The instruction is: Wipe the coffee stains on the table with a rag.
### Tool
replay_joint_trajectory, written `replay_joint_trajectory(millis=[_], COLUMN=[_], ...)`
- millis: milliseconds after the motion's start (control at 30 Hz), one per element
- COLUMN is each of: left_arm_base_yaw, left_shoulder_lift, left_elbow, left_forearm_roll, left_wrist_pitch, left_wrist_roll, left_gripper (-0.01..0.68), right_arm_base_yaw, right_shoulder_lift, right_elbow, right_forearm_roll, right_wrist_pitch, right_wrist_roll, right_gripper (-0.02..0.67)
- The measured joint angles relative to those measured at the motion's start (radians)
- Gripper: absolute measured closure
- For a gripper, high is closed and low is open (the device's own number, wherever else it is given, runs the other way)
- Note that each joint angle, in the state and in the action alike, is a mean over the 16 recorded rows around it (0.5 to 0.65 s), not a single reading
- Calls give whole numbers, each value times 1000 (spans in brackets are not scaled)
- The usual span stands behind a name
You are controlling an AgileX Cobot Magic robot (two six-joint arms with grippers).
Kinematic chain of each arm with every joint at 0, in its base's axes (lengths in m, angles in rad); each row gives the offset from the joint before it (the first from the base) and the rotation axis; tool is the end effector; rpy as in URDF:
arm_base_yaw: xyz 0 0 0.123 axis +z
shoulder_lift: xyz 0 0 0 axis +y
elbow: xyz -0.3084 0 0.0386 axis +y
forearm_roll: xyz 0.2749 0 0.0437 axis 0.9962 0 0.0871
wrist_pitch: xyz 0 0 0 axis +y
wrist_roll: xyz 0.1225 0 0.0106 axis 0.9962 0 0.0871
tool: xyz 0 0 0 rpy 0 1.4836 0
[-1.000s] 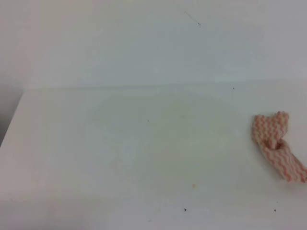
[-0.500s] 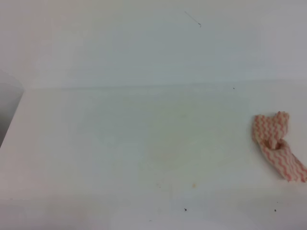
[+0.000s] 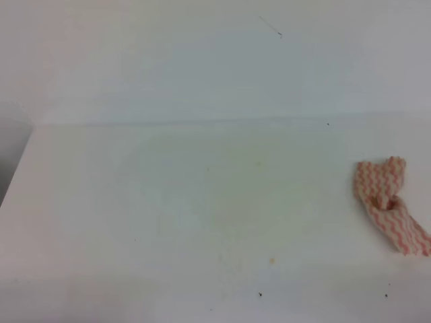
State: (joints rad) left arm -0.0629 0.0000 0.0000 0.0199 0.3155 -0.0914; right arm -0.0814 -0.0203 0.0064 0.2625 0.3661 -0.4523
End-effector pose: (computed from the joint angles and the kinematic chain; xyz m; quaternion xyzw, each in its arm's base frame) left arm 0.0861 -0.0047 0.1774 -0.0057 0.7830 -0.0397 0.6207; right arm 0.0843 0.0046 0.1720 -0.0778 0.7866 -0.0513 0.6103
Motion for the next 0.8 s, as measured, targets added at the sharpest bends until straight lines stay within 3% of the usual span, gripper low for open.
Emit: replay_joint_trajectory(millis=[800], left_arm_base_yaw=[0], left_shoulder_lift=[-3], left_elbow=[5], left_forearm_roll=[0], left_wrist_pitch=[-2], left_wrist_roll=[0], left_gripper=[675], right_arm_base_yaw=[0], right_shoulder_lift=[0], right_elbow=[0], right_forearm_roll=[23], right_wrist_pitch=[12], right_wrist_roll=[128], right_gripper=[650])
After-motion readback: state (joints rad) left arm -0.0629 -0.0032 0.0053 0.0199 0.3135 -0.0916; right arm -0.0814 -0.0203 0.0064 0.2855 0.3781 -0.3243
